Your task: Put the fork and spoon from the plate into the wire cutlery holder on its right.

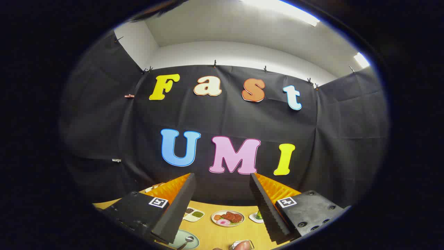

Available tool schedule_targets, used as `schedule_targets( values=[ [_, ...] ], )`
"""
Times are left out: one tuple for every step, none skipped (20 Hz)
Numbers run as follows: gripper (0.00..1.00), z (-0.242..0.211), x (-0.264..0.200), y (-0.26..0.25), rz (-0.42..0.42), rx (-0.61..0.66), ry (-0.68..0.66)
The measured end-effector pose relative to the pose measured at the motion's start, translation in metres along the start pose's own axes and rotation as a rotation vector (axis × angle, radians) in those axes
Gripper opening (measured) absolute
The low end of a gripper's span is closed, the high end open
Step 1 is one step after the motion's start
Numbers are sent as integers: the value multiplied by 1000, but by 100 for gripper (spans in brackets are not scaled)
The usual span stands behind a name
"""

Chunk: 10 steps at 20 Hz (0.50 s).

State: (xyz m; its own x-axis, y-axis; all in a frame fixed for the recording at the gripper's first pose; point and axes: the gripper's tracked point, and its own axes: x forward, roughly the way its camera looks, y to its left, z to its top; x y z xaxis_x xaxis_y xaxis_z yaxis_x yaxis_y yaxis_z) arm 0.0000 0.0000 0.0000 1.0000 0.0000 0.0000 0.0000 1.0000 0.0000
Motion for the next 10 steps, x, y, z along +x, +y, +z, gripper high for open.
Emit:
schedule_targets(
  values=[
    [98,-2,-1,-1,-2,-3,6],
    [98,-3,-2,-1,-4,-7,9],
    [98,-5,-2,-1,-3,-8,15],
    [98,-7,-3,1,-1,-7,21],
    [98,-8,-4,1,-2,-6,25],
    [98,-8,-4,1,-2,-7,26],
    [98,-8,-5,0,-6,-9,26],
    [98,-8,-4,-1,-9,-10,28],
    [98,-10,-6,-1,-13,-10,30],
    [98,-11,-7,-1,-14,-7,36]
  ],
)
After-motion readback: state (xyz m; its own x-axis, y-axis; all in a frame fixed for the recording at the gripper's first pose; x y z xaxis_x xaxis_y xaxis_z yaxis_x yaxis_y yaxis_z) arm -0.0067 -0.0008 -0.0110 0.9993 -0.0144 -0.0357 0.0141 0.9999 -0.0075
